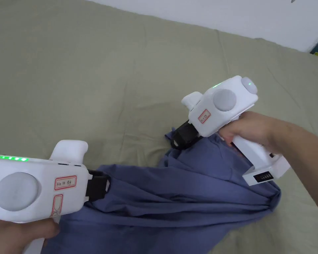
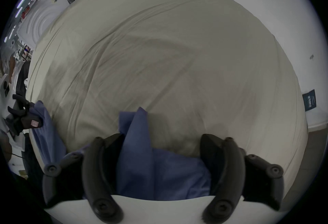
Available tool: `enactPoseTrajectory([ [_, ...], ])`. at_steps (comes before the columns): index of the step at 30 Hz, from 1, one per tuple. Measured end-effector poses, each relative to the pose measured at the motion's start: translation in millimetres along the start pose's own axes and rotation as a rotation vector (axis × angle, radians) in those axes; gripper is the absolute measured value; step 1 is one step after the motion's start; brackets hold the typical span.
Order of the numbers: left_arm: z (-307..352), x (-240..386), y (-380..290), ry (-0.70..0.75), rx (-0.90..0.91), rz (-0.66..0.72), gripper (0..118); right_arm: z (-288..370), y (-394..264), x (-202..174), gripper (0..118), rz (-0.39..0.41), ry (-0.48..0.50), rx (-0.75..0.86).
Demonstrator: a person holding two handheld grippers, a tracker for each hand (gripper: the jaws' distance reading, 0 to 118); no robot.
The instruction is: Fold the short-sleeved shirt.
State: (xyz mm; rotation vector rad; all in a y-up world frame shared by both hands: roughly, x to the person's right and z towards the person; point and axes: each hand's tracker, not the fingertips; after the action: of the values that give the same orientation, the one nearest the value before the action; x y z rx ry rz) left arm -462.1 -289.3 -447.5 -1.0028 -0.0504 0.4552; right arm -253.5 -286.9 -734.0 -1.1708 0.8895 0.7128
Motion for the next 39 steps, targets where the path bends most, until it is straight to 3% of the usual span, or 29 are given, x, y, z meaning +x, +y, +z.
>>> enactPoseTrajectory([
  [2, 0.5, 1.8, 0.1, 0.002, 0.002, -0.004, 12, 5.9, -3.7, 4.1, 66, -0.037, 0.043, 0.005],
  [4, 0.1, 2.2, 0.2, 0.006, 0.0, -0.002, 12, 13.3, -6.6, 4.8, 26, -0.029, 0.027, 0.014],
  [5, 0.5, 3.1, -0.2, 0.009, 0.003, 0.0, 12, 15.7, -8.0, 6.6, 13, -0.032, 0.027, 0.021],
  [9, -0.2, 5.7, 0.4, 0.016, 0.014, -0.002, 12, 23.4, -18.1, 1.5, 12, -0.023, 0.03, 0.058],
  [16, 17.1, 16.6, 11.5, -0.006, 0.161, -0.009, 11, 99.5, -44.7, 8.8, 12, -0.189, -0.016, 0.376],
  [19, 36.4, 20.7, 21.7, -0.015, 0.25, 0.014, 11, 148.1, -62.1, 16.4, 12, -0.264, -0.084, 0.5],
  [24, 84.5, 36.7, 44.6, 0.018, 0.376, -0.043, 11, 237.4, -94.1, 33.2, 10, -0.391, -0.19, 0.666],
  [32, 190.0, 66.5, 100.4, 0.062, 0.644, -0.088, 11, 387.5, -146.5, 57.5, 10, -0.622, -0.266, 0.96],
  [39, 271.1, 91.6, 151.9, 0.107, 0.855, -0.107, 11, 483.8, -165.0, 69.6, 9, -0.709, -0.296, 1.164],
])
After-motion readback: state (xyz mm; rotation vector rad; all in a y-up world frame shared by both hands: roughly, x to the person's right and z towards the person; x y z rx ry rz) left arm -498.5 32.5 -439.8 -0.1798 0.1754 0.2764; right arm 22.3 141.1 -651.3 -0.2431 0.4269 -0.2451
